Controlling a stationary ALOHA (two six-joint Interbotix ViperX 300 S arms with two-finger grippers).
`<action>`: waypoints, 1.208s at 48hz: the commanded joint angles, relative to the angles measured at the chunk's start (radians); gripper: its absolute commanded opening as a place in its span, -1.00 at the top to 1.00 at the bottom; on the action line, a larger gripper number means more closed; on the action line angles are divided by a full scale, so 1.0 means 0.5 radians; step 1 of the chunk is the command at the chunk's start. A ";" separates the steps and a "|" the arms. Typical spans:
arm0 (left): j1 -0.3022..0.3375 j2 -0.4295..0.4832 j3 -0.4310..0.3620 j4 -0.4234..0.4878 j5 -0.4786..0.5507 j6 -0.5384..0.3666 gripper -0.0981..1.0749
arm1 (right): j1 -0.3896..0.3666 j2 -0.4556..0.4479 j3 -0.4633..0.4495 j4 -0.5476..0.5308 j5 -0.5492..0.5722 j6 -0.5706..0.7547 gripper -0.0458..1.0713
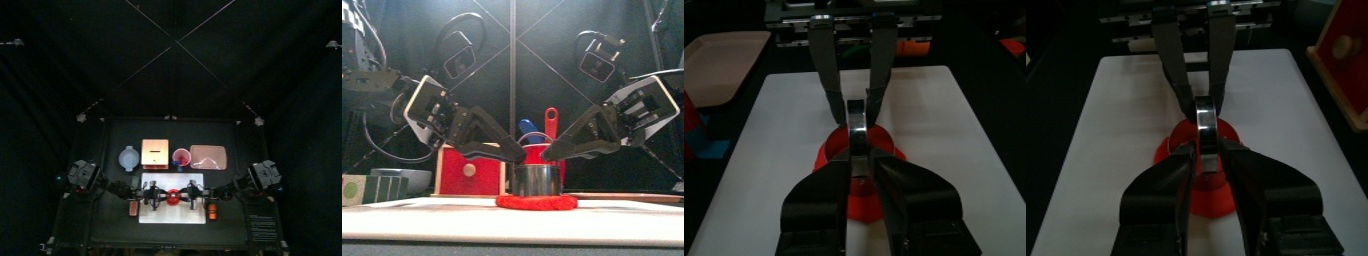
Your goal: Grab cookie cutter with both hands
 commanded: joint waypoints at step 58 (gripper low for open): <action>0.000 -0.012 -0.021 0.009 0.273 0.012 0.06 | -0.025 -0.006 -0.025 0.012 0.083 0.000 0.15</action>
